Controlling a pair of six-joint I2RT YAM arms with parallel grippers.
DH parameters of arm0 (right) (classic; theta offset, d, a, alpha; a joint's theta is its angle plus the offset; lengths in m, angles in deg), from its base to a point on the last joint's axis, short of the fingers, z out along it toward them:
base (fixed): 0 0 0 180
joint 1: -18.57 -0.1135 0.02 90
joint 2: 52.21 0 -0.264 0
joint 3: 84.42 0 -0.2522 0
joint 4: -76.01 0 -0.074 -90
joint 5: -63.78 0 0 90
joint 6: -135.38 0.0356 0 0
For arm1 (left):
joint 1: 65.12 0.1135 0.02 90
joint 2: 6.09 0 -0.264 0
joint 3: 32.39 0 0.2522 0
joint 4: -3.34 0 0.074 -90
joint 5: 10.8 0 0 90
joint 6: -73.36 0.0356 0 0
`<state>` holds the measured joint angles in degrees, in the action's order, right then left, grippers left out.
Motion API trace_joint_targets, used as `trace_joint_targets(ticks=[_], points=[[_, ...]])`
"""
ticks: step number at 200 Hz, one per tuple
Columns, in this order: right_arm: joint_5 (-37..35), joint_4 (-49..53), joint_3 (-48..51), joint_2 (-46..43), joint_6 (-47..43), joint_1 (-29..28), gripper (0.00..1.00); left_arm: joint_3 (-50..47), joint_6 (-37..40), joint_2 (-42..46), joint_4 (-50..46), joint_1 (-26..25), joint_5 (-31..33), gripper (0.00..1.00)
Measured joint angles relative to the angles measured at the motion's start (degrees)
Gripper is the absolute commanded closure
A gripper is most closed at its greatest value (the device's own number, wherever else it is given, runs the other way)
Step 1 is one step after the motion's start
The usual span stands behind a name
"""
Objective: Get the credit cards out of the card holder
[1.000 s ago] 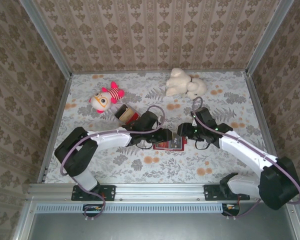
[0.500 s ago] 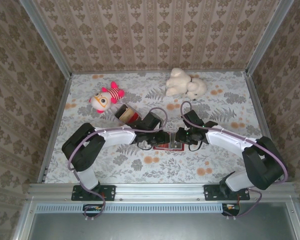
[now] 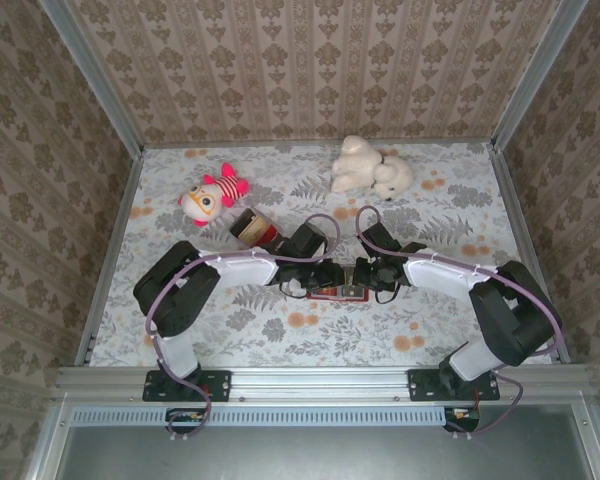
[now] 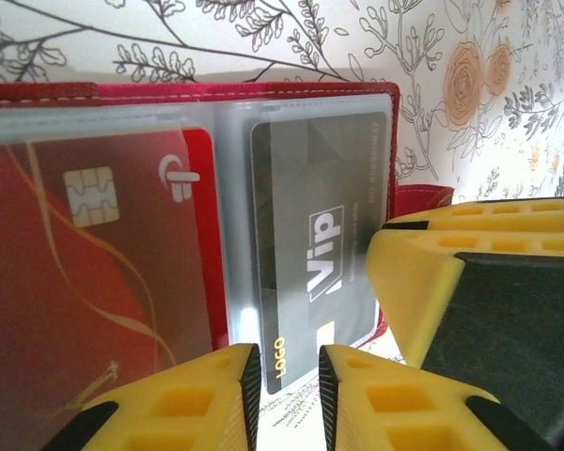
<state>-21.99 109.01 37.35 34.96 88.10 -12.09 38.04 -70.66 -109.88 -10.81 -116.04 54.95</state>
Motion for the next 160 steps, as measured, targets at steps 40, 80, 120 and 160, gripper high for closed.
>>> trace_joint_targets(ticks=[40, 80, 120, 160], points=[[0.0, -1.3, 0.0, 1.0, 0.7, 0.0, 0.81, 0.1, -0.2, -1.2, 0.3, 0.1, -0.5, 0.76], [0.0, -1.7, 0.0, 1.7, 0.9, 0.0, 0.81, 0.1, -0.2, -1.4, 0.3, 1.2, -1.1, 0.76], [0.1, -2.7, 0.0, 2.1, 1.0, 0.0, 0.82, 0.9, -0.2, -2.8, 0.3, 1.5, -2.0, 0.76], [0.1, -2.9, 0.0, 2.2, 1.0, 0.0, 0.82, 2.0, 0.3, -4.0, 0.1, 1.9, -3.0, 0.77]])
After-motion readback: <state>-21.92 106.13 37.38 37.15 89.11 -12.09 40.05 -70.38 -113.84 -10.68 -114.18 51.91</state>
